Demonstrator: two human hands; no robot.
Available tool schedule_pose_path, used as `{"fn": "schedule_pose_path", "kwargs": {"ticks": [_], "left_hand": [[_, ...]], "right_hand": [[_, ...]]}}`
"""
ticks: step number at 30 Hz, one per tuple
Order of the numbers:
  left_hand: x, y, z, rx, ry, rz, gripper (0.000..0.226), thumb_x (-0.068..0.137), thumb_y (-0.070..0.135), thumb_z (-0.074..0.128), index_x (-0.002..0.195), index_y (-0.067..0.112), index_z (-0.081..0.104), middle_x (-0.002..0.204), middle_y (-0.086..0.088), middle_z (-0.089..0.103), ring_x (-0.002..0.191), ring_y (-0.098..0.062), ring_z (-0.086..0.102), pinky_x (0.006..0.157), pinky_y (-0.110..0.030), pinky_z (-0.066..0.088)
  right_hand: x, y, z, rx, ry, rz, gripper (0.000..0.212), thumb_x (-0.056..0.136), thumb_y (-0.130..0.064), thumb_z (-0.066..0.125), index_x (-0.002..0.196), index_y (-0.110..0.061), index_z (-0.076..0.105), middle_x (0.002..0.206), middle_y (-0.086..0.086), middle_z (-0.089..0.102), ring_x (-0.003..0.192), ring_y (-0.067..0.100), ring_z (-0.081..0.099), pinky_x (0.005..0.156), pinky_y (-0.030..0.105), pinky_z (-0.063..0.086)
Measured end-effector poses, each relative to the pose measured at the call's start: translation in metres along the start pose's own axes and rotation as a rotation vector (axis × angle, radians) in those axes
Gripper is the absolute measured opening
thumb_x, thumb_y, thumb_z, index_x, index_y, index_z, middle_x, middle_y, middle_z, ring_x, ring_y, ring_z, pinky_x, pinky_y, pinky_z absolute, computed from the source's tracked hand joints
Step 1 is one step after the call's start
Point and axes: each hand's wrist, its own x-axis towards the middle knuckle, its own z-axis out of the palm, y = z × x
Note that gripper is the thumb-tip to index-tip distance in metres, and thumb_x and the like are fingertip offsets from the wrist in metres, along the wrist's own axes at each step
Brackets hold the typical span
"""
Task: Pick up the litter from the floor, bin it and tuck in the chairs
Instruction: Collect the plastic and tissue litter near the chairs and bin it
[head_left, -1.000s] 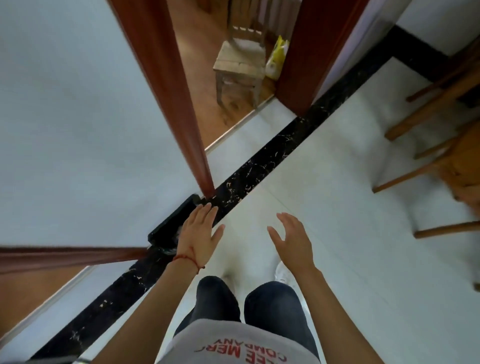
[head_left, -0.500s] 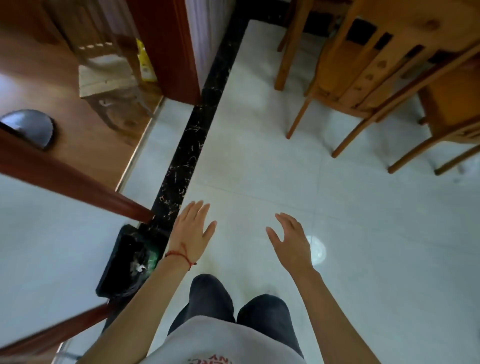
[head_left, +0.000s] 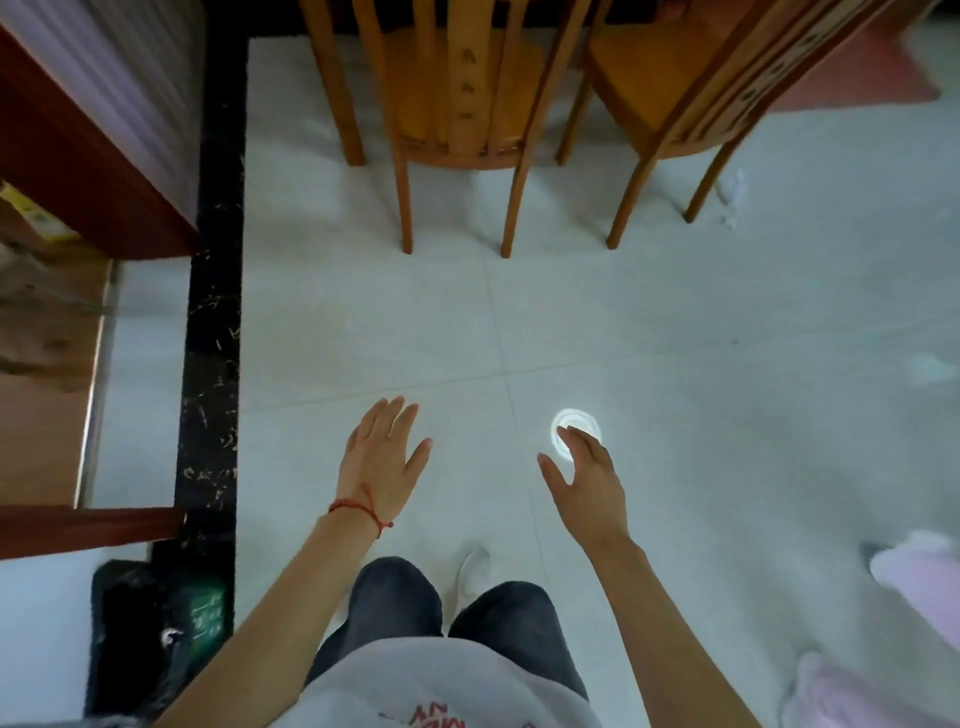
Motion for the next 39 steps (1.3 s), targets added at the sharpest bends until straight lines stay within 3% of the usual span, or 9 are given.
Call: {"fn": "schedule_pose_path", "kwargs": {"ticks": [10,27,39], "left_hand": [[0.048,0.115,0.028,0.057,-0.102,0.269,0.052,0.095,0.035,0.036,0.141,0.013,0.026,0.152,-0.006,0.021,0.141,-0.021,0.013,0.114,-0.033,0.011],[0.166,0.288,0.061,0.193,-0.309,0.787,0.052,0.094,0.034,0.04,0.139,0.01,0.031,0.15,-0.009,0.027,0.141,-0.023,0.017,0.114,-0.034,0.016],[0.199,0.421,0.134,0.266,-0.415,0.978,0.049,0.091,0.028,0.049,0.133,0.005,0.04,0.144,-0.016,0.037,0.137,-0.031,0.026,0.111,-0.038,0.022]], "right_hand": [[-0.009,0.087,-0.067,0.101,0.21,0.247,0.05,0.092,-0.035,0.052,0.136,-0.015,0.042,0.144,0.005,0.043,0.134,0.019,0.037,0.102,0.035,0.038],[0.016,0.148,-0.134,0.236,0.493,0.652,0.049,0.093,-0.036,0.049,0.138,-0.017,0.04,0.146,0.003,0.039,0.135,0.017,0.034,0.104,0.032,0.035],[0.017,0.245,-0.182,0.337,0.607,0.862,0.049,0.093,-0.037,0.048,0.138,-0.017,0.04,0.146,0.002,0.039,0.136,0.016,0.033,0.103,0.03,0.034]]}}
